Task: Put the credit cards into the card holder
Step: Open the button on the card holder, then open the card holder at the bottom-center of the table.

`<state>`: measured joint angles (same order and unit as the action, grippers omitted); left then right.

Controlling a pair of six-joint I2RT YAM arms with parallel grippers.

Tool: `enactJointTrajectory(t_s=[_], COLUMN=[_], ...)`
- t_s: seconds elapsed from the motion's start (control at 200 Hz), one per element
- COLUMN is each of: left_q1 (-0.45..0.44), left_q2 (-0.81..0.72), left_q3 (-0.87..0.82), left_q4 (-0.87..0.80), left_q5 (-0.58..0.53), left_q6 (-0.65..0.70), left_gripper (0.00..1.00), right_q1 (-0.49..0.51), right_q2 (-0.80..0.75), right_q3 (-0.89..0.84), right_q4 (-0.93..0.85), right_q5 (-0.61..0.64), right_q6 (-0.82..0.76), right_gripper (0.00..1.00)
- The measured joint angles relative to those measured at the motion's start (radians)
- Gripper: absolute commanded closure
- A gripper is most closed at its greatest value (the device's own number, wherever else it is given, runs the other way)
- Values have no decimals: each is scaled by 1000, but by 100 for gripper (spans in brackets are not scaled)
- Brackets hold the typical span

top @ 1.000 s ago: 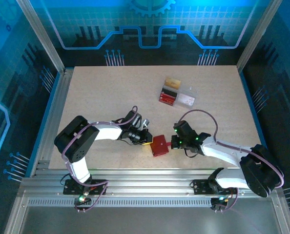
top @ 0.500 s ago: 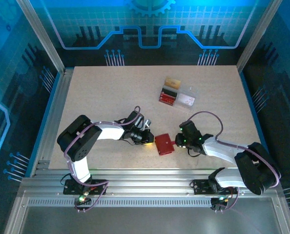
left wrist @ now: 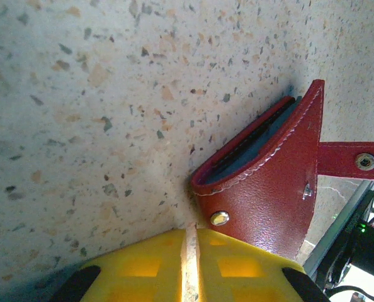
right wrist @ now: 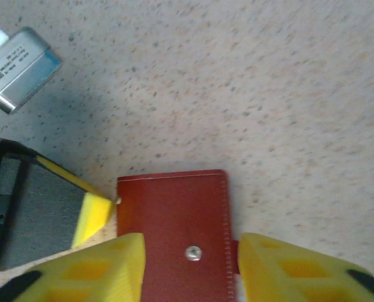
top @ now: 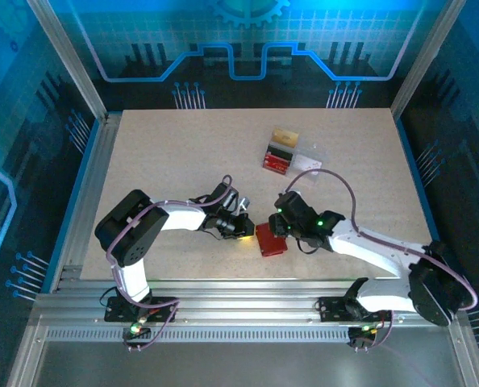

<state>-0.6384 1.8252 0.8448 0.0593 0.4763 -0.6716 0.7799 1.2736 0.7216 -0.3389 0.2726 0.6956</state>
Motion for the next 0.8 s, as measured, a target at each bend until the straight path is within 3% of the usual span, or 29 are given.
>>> enactJointTrajectory(t_s=[0.185, 0.395, 0.535, 0.8], left_q1=[0, 0, 0, 0], left_q2=[0, 0, 1, 8], left_q3=[0, 1, 2, 14], left_q4=[-2, -2, -2, -19], left_q5=[0, 0, 0, 2], left_q6=[0, 0, 0, -2], left_gripper=[87, 87, 87, 87], right_q1=[-24, -92, -112, -138], right_q2=[120, 152, 173, 198], right_q3=[-2, -46, -58, -82], right_q4=[60, 101, 124, 194], right_q5=[-119, -159, -196, -272], right_q6=[-16, -8, -8, -7], right_gripper=[68, 55, 53, 59])
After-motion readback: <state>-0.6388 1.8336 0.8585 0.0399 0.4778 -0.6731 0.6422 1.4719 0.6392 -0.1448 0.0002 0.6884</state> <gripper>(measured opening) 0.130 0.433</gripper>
